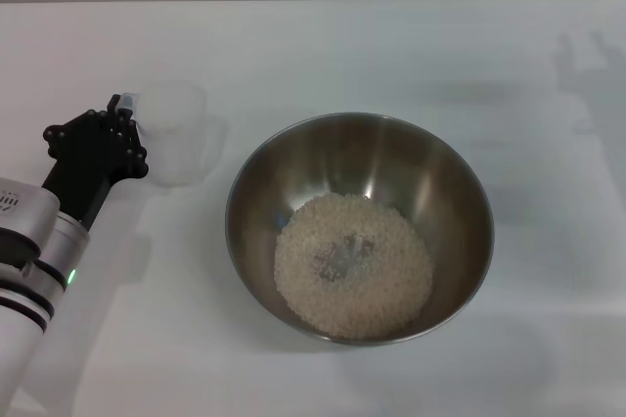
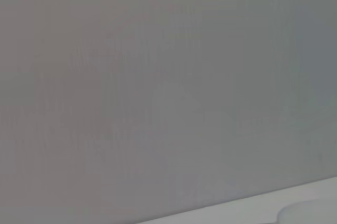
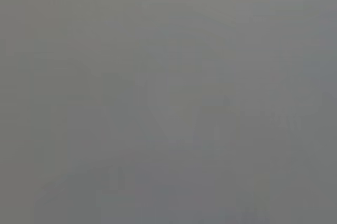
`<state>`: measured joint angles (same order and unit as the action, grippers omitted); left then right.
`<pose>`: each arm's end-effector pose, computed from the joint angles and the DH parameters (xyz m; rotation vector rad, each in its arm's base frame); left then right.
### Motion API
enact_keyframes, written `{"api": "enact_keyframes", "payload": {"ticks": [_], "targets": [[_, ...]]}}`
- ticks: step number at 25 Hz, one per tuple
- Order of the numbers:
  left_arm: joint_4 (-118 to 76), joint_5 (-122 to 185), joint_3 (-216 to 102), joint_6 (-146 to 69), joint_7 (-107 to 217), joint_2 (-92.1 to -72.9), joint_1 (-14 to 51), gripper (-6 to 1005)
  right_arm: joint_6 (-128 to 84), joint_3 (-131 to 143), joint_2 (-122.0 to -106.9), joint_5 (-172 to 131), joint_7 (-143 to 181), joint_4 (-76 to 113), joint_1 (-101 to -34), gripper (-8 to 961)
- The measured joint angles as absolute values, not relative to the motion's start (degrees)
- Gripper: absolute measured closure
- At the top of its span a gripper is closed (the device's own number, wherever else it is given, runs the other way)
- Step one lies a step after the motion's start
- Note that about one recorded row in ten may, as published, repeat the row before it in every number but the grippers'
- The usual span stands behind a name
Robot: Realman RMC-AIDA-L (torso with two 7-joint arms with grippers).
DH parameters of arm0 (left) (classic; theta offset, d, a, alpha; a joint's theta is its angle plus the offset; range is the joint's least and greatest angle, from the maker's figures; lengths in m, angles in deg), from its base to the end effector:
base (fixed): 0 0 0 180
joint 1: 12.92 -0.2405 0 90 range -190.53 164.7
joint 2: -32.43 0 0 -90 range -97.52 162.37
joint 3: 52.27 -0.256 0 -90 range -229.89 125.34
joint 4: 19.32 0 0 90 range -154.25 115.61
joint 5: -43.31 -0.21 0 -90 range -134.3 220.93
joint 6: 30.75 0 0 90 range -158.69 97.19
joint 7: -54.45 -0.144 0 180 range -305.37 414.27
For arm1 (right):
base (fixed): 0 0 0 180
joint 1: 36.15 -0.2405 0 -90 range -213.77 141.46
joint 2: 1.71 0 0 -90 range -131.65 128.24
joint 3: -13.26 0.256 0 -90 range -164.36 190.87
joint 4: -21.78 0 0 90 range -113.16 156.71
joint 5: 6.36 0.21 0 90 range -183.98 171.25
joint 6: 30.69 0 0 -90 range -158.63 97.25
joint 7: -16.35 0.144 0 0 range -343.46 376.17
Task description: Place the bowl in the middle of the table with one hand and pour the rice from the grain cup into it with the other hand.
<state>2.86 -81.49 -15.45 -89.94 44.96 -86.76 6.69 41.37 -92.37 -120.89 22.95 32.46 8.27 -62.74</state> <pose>-0.3072 0.3055 -0.0669 -1.7725 -0.4575 -0.5430 0.2949 0.3569 0.0238 -1.4294 0.4936 0.9736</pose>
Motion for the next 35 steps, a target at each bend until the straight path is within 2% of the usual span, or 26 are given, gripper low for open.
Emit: {"api": "enact_keyframes", "payload": {"ticks": [20, 26, 31, 35], "targets": [[2.39, -81.75, -16.13, -88.17, 45.07, -86.64, 4.66, 787, 42.17, -93.04, -120.86, 22.54, 32.52, 8.42, -62.53, 409], [2.33, -81.92, -18.33, -93.22, 45.16, -86.45, 1.16, 582, 41.72, -93.1, -120.71, 22.54, 31.99, 9.11, -63.05, 407], [2.53, -81.79, -21.51, -106.31, 47.18, -86.49, -1.92, 575, 41.68, -95.79, -120.8, 22.52, 31.93, 9.85, -62.97, 406], [2.86, -81.48, -21.06, -109.62, 51.25, -86.59, -1.6, 527, 41.67, -98.43, -120.95, 22.5, 31.91, 9.94, -62.85, 404]]}}
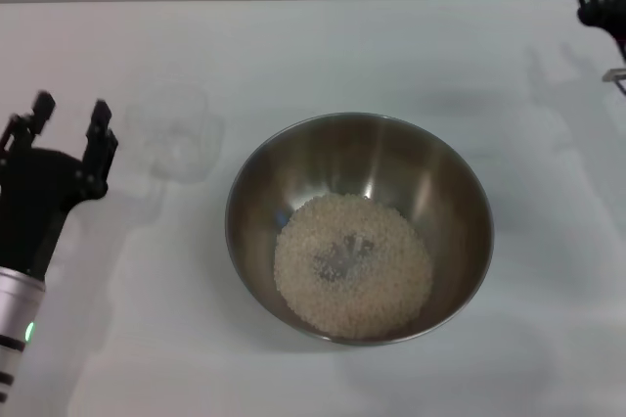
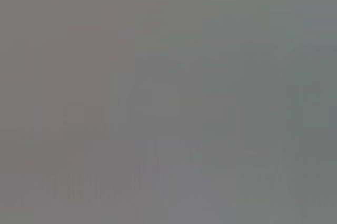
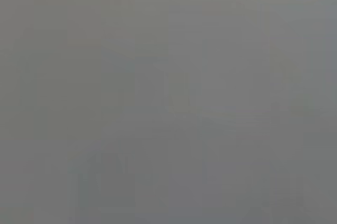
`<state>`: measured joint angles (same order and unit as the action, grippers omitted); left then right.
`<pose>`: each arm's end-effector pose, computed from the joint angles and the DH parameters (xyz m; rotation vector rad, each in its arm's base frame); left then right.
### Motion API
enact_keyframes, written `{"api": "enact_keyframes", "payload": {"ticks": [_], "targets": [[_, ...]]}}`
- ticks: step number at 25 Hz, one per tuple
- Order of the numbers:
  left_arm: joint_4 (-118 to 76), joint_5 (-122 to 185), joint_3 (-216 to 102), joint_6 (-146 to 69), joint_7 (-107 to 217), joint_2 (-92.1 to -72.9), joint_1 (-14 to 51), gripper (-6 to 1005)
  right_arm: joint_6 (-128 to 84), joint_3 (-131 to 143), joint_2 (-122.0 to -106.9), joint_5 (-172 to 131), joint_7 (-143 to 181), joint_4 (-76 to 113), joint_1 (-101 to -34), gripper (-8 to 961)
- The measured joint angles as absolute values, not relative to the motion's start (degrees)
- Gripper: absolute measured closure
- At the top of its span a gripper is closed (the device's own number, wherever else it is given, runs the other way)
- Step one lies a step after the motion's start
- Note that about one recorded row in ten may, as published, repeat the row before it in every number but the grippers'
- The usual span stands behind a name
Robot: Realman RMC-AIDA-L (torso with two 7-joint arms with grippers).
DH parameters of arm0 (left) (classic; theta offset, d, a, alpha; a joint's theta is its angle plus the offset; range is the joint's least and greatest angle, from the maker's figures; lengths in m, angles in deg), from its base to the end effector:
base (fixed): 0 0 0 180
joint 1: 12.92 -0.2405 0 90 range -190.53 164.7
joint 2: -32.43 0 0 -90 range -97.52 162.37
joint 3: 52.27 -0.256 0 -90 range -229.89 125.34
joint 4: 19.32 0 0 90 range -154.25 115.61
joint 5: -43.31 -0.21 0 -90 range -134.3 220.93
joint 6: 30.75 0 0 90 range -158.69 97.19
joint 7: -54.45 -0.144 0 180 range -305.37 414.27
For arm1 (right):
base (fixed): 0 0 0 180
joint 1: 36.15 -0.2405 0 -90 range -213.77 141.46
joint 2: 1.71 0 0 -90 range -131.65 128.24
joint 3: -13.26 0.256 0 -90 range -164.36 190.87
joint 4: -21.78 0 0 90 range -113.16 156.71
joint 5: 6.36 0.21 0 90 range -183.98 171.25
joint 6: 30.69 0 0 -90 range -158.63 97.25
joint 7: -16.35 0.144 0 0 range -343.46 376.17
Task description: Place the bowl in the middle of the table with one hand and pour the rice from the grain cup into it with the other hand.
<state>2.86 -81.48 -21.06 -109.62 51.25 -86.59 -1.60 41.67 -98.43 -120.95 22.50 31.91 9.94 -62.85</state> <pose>-0.3077 0.2497 -0.0461 -1.6396 -0.4192 -0.7900 0.2915 0.3505 0.0052 -1.5521 0.4673 0.9390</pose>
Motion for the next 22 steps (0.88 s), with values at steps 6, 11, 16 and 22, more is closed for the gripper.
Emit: {"api": "enact_keyframes", "payload": {"ticks": [6, 11, 16, 22], "targets": [[3.52, -81.41, -20.06, -112.83, 55.06, -86.64, 2.28, 404, 41.98, -103.13, -121.04, 22.46, 31.78, 10.03, -63.18, 403], [3.62, -81.3, -17.88, -113.25, 55.12, -86.66, 3.93, 230, 42.17, -103.64, -121.07, 21.85, 31.6, 9.55, -63.35, 401], [3.5, -81.3, -17.17, -113.21, 55.18, -86.67, 5.06, 128, 41.59, -103.02, -121.07, 22.03, 29.81, 9.43, -64.19, 343], [3.02, -81.31, -17.02, -113.21, 55.21, -86.61, 5.95, 128, 41.55, -102.96, -121.06, 22.18, 28.16, 8.78, -64.53, 228]]}}
